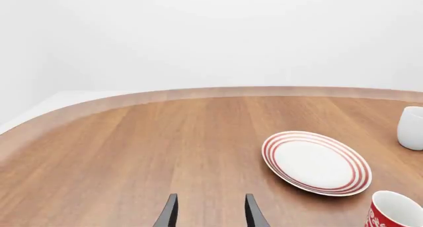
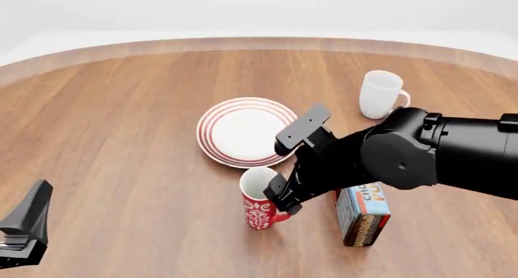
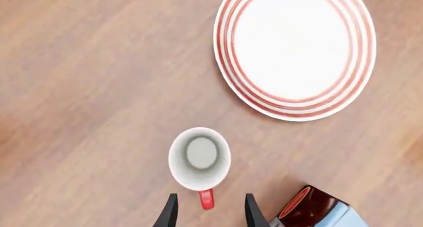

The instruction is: Pick up the red mug and put it on the plate

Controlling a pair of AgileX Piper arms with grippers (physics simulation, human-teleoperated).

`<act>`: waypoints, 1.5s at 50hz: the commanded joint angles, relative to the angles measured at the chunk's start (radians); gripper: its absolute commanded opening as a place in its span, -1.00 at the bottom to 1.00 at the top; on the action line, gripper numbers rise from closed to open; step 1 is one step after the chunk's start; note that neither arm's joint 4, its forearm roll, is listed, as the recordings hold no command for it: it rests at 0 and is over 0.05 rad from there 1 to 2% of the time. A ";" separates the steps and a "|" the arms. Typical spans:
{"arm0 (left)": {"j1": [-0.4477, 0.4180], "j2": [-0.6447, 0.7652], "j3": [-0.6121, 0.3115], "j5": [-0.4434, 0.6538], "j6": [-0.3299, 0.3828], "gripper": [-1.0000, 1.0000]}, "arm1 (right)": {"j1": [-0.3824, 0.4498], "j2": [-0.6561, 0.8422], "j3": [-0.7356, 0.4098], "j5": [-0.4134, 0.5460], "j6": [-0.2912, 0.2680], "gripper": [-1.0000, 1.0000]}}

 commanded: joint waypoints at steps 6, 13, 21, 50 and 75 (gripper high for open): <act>0.000 0.000 0.000 0.000 0.000 1.00 | 0.001 0.045 0.019 -0.051 0.000 1.00; 0.000 0.000 0.000 0.000 0.000 1.00 | 0.021 0.068 0.063 -0.103 0.020 1.00; 0.000 0.000 0.000 0.000 0.000 1.00 | 0.018 0.076 0.085 -0.124 0.027 1.00; 0.000 0.000 0.000 0.000 0.000 1.00 | -0.001 0.088 0.107 -0.127 0.007 1.00; 0.000 0.000 0.000 0.000 0.000 1.00 | 0.015 0.122 0.153 -0.185 0.030 1.00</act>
